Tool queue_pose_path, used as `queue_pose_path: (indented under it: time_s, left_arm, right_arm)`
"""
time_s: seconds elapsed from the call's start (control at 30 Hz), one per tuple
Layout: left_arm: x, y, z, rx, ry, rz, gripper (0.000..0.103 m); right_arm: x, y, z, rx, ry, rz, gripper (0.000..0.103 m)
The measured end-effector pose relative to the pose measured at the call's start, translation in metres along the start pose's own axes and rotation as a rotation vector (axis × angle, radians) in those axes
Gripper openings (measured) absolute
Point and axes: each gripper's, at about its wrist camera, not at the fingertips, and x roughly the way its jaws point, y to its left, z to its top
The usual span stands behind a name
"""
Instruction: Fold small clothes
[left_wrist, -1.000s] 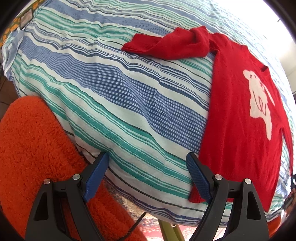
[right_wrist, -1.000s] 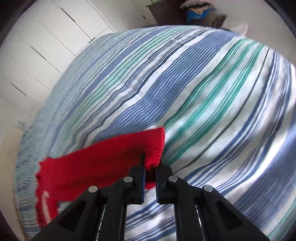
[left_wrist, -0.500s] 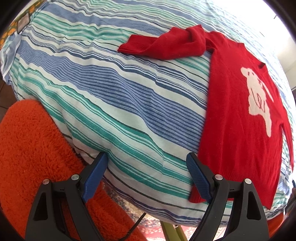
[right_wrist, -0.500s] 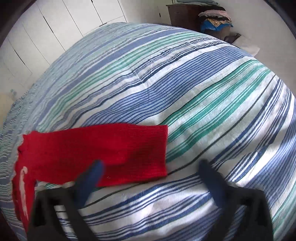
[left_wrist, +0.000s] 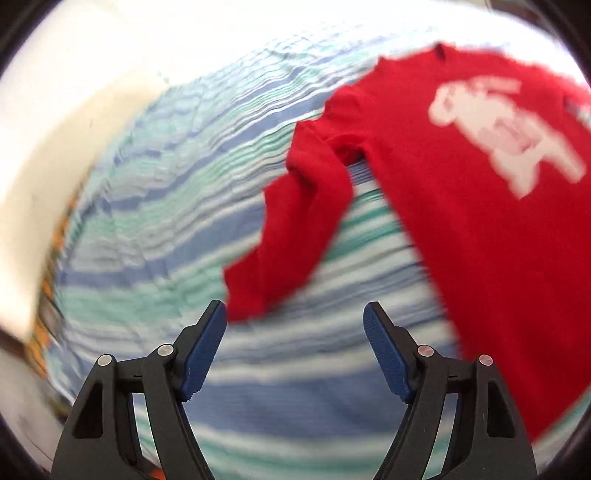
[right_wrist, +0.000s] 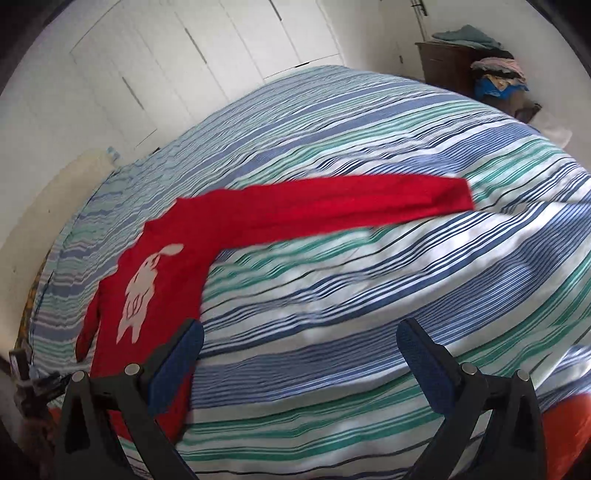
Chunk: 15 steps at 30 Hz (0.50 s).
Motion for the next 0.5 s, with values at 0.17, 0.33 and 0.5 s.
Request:
queue_pose_path:
  time_s: [0.17,0.33,0.5]
  left_arm:
    - [0.073,0.007,0.014,0.055,0.132,-0.041,0.054]
    - [0.043,0.072,0.036,-0.242,0.170,-0.405,0.003]
    - [0.034,0.183,0.037,-0.769,0.118,-0.681,0.015]
  right_arm:
    - [0.025,0.050,-0.021,-0.144,0.087,0.021,0.103]
    - [0.022,0.064,-0.031,-0.236,0.086,0.008,0.103]
    - [0.027,0.047,-0.029,-0.170,0.103,-0.012,0.103]
